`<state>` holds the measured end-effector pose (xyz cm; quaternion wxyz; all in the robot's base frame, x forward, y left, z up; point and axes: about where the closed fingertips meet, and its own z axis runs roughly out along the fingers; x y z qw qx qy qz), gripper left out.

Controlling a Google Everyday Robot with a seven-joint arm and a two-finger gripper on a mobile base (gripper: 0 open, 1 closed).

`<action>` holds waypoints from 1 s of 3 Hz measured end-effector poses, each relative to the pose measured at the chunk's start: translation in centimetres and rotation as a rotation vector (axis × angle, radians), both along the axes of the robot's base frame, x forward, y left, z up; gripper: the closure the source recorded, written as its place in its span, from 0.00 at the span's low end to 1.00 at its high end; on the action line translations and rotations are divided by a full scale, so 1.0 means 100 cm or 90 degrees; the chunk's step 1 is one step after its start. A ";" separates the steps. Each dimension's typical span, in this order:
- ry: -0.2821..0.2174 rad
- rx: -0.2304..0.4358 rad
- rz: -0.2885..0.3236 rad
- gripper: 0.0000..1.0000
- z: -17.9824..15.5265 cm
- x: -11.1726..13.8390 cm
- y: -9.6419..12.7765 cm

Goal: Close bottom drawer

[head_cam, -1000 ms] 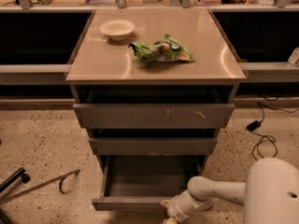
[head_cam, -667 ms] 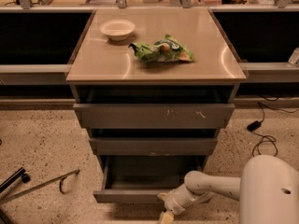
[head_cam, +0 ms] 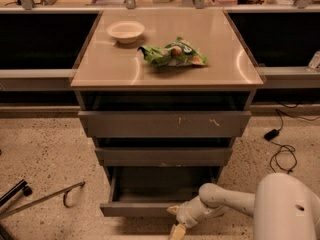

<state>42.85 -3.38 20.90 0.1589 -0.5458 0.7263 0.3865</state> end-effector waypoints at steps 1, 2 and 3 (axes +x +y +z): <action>-0.048 0.030 -0.014 0.00 -0.012 0.054 0.002; -0.048 0.030 -0.014 0.00 -0.012 0.054 0.002; -0.068 0.033 -0.005 0.00 -0.015 0.077 0.010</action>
Offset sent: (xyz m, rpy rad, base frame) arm 0.0834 0.0007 -0.0137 0.0638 -0.1207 -0.0314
